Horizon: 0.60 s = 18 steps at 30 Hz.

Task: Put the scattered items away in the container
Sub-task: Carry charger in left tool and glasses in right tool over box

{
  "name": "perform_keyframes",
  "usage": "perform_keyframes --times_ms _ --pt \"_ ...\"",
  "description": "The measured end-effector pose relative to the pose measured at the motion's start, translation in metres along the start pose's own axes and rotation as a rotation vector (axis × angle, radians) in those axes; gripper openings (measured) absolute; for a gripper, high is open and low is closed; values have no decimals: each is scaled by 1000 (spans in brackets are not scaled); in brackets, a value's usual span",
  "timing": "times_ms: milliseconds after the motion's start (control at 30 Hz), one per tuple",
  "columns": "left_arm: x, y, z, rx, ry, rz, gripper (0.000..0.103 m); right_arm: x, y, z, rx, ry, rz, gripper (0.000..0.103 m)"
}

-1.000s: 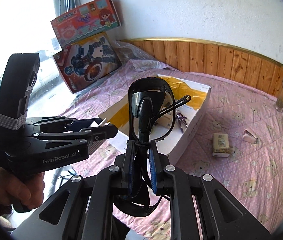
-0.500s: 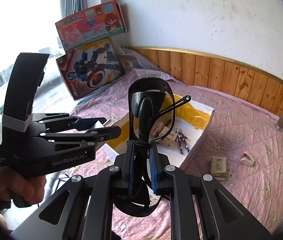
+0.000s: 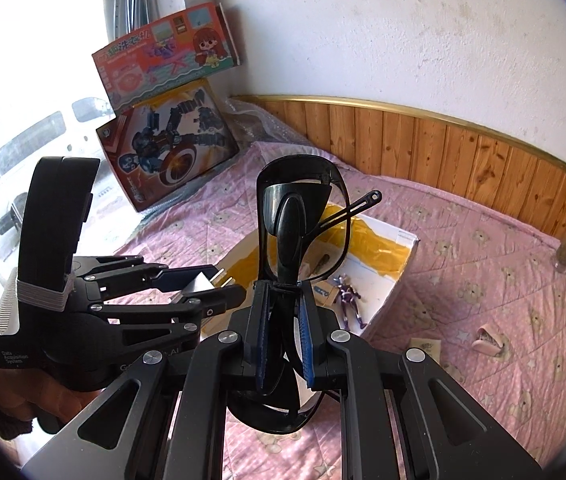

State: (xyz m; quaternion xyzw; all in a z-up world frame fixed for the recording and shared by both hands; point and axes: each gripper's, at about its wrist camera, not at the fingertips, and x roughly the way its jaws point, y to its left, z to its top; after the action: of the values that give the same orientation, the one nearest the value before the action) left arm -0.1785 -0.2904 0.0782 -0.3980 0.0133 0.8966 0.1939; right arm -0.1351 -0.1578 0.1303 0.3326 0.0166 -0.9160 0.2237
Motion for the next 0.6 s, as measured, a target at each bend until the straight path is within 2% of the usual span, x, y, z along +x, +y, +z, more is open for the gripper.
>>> perform_keyframes --times_ms 600 --pt "73 26 15 -45 122 3 33 91 -31 22 40 142 42 14"
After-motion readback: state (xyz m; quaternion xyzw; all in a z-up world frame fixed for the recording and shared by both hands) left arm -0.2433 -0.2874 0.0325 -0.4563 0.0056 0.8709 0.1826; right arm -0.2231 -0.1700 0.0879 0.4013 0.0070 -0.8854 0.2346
